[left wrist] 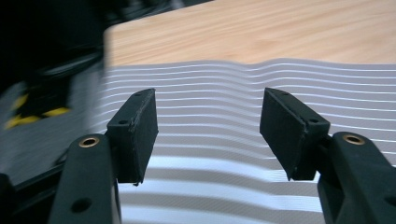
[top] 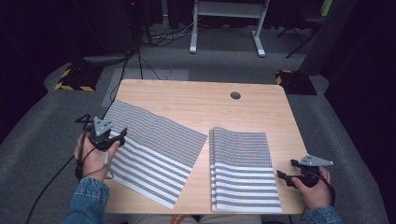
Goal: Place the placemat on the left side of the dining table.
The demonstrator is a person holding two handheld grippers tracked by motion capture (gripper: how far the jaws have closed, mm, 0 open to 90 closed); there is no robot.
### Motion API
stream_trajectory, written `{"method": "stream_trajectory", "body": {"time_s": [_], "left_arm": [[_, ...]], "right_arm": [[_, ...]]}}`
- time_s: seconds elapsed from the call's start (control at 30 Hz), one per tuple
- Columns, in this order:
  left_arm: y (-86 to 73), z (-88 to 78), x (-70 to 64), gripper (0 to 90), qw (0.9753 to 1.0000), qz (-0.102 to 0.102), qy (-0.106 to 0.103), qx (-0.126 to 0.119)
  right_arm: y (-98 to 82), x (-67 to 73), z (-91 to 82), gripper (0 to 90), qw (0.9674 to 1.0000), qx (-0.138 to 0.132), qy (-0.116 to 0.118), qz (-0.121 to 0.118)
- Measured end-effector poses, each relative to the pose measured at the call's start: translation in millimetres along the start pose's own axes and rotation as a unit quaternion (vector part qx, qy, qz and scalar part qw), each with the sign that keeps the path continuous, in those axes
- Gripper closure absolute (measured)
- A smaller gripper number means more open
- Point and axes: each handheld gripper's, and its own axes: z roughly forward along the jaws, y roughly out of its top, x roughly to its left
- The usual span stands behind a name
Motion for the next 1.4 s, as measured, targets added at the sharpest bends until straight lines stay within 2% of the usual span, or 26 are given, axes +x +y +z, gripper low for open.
{"method": "stream_trajectory", "body": {"time_s": [0.03, 0.13, 0.33, 0.47, 0.6, 0.63, 0.7, 0.77, 0.9, 0.97, 1.03, 1.07, 1.13, 1.2, 1.33, 1.4], "left_arm": [[-0.2, 2.3, -8.8, 37.2, 0.9998, 0.003, -0.020, 0.001], [-0.2, 7.2, -34.7, 36.5, 0.9982, 0.027, -0.052, 0.007], [-1.0, 11.6, -84.1, 35.6, 0.9920, 0.031, -0.122, 0.010], [-2.8, 16.9, -104.6, 35.2, 0.9889, 0.038, -0.142, 0.020], [-7.8, 30.6, -121.4, 36.5, 0.9857, 0.025, -0.161, 0.044], [-10.1, 35.3, -126.3, 36.5, 0.9845, 0.027, -0.166, 0.051], [-13.3, 40.6, -132.2, 36.0, 0.9841, 0.028, -0.164, 0.063], [-16.4, 44.9, -135.8, 35.5, 0.9849, 0.034, -0.153, 0.074], [-22.9, 50.1, -132.7, 34.0, 0.9874, 0.038, -0.117, 0.099], [-26.2, 51.4, -130.4, 34.0, 0.9878, 0.030, -0.114, 0.103], [-29.9, 53.0, -131.5, 33.5, 0.9871, 0.021, -0.117, 0.108], [-30.7, 53.6, -131.0, 32.7, 0.9856, 0.030, -0.115, 0.120], [-33.4, 55.9, -132.4, 31.0, 0.9845, 0.032, -0.113, 0.130], [-35.5, 56.8, -132.5, 29.7, 0.9847, 0.035, -0.110, 0.131], [-39.3, 55.9, -133.9, 28.9, 0.9867, 0.039, -0.105, 0.118], [-39.5, 55.9, -134.0, 28.9, 0.9866, 0.041, -0.105, 0.118]], "right_arm": [[0.0, 0.0, 0.0, 16.5, 1.0000, 0.000, 0.000, 0.000], [0.0, 0.0, 0.0, 16.5, 1.0000, 0.000, 0.000, 0.000], [0.0, 0.0, 0.0, 16.5, 1.0000, 0.000, 0.000, 0.000], [0.0, 0.0, 0.0, 16.4, 1.0000, 0.000, 0.000, 0.000], [0.0, 0.0, 0.0, 16.5, 1.0000, 0.000, 0.000, 0.000], [0.0, 0.0, 0.0, 16.4, 1.0000, 0.000, 0.000, 0.000], [0.0, 0.0, 0.0, 16.5, 1.0000, 0.000, 0.000, 0.000], [0.0, 0.0, 0.0, 16.5, 1.0000, 0.000, 0.000, 0.000], [0.0, 0.0, 0.0, 16.4, 1.0000, 0.000, 0.000, 0.000], [0.0, 0.0, 0.0, 16.5, 1.0000, 0.000, 0.000, 0.000], [0.0, 0.0, 0.0, 16.4, 1.0000, 0.000, 0.000, 0.000], [0.0, 0.0, 0.0, 16.4, 1.0000, 0.000, 0.000, 0.000], [0.0, 0.0, 0.0, 16.5, 1.0000, 0.000, 0.000, 0.000], [0.0, 0.0, 0.0, 16.5, 1.0000, 0.000, 0.000, 0.000], [0.0, 0.0, 0.0, 16.4, 1.0000, 0.000, 0.000, 0.000], [0.0, 0.0, 0.0, 16.5, 1.0000, 0.000, 0.000, 0.000]]}}
